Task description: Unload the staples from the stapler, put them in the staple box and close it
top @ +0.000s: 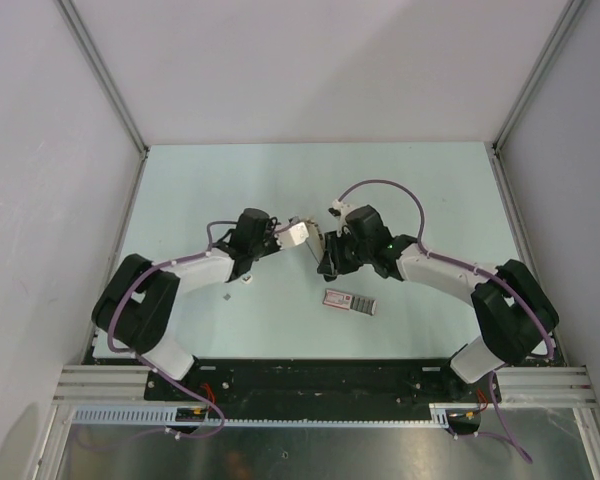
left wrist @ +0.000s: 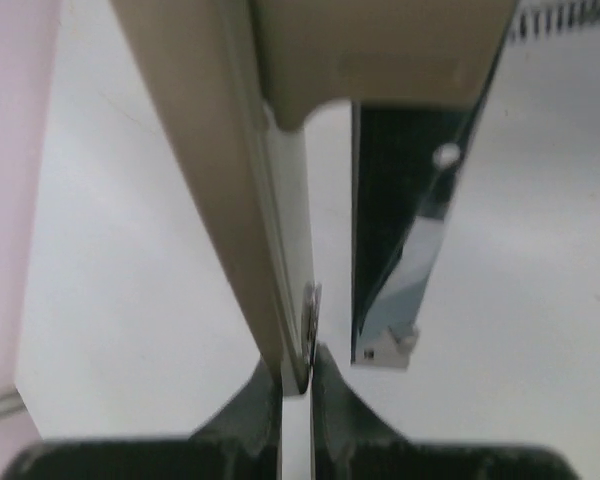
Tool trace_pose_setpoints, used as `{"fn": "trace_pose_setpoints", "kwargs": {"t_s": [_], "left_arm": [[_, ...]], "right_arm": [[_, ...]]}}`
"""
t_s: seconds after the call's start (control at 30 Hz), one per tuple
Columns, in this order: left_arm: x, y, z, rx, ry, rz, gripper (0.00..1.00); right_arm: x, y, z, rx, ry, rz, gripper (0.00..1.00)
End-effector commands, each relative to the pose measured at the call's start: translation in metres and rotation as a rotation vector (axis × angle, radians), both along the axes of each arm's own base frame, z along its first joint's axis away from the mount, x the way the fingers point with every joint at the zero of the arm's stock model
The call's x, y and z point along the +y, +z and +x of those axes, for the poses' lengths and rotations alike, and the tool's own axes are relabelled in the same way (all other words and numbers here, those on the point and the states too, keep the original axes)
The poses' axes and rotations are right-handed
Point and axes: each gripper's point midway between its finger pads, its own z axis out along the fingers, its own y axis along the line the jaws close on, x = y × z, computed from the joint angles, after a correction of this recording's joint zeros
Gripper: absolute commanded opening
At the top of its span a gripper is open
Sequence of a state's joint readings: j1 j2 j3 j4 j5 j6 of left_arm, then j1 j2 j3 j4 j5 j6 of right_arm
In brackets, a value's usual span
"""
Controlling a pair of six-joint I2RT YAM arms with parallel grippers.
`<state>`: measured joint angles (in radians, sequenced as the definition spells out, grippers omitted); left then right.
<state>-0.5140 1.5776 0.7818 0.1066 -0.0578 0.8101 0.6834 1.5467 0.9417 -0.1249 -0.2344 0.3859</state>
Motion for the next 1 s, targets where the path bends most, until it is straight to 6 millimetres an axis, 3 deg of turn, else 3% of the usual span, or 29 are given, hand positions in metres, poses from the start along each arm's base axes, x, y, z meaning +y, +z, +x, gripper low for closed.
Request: {"fn": "trace_pose_setpoints", "kwargs": {"t_s": [0.0,0.37,0.7,0.83,0.97], "left_arm": [[0.02,0.017,0.019,-0.193,0.018,0.197,0.0],[0.022,0.02,0.018,-0.376,-0.057,0.376,0.0],[0.003,0.029,0.012,-0.46,-0.089,0.39,0.0],[-0.012,0.037,0.007,-0.388,-0.053,0.257,0.0],[-0.051,0.046,-0.017,-0.106,-0.069,-0.028,0.0]], "right_arm": [[-0.023,0.009,0.023,-0.05,-0.109,-0.017,0.0],[-0.041,-0.001,0.028,-0.027,-0.124,-0.052,0.0],[-0.041,0.012,0.035,-0.053,-0.142,-0.016,0.0],[-0.037,0.037,0.045,-0.104,-0.174,0.063,0.0],[-0.03,0.087,0.061,-0.184,-0.226,0.235,0.0]]}}
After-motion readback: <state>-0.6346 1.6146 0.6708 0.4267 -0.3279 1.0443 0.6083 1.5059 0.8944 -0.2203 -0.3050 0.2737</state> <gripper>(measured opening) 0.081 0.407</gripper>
